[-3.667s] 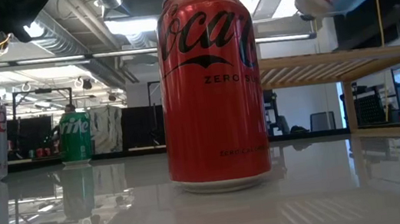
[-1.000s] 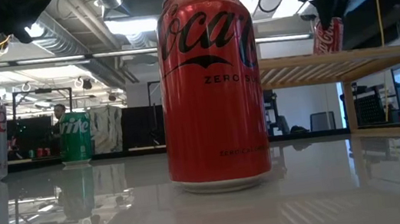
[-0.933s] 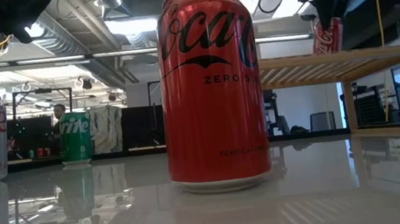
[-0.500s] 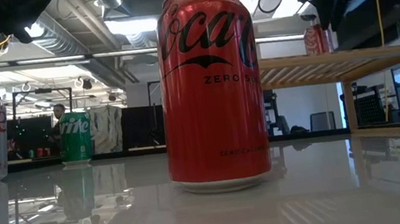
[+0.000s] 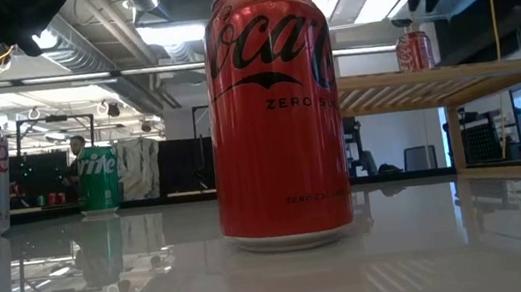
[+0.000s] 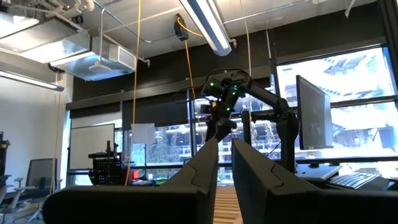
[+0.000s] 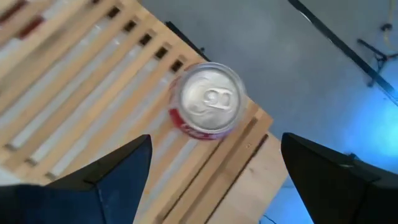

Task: Place canned beverage on shelf
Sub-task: Put the right red white soda can on the shelf

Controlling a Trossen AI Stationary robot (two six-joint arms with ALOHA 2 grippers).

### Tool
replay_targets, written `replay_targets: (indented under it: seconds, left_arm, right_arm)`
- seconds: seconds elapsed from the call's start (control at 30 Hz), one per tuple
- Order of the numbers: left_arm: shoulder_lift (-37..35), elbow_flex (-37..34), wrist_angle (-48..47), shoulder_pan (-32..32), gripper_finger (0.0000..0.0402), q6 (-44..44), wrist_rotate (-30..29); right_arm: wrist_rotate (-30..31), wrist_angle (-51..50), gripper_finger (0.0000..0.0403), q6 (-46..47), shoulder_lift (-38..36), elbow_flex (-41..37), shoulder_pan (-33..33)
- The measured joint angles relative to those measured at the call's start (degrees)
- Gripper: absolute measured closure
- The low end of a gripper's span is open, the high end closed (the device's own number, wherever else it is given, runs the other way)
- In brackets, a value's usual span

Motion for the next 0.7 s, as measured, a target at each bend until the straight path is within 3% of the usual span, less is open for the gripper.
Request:
replay_targets:
  seconds: [0.3, 0.47, 0.7]
  left_arm:
    - [0.0, 0.0, 0.1, 0.0, 0.0362, 0.0, 0.0]
    - [0.0, 0.0, 0.1, 0.0, 0.0362, 0.0, 0.1]
    - [0.0, 0.0, 0.7, 0.0, 0.0362, -0.1, 0.6]
  right_arm:
    - [-0.9, 1.9, 0.0049, 4.1, -1.7, -0.7, 13.0]
    - [0.8, 7.5, 0.0049, 6.0, -1.6, -7.7, 18.5]
    - [6.3, 14.6, 0.0049, 4.8, -1.5, -18.8, 20.5]
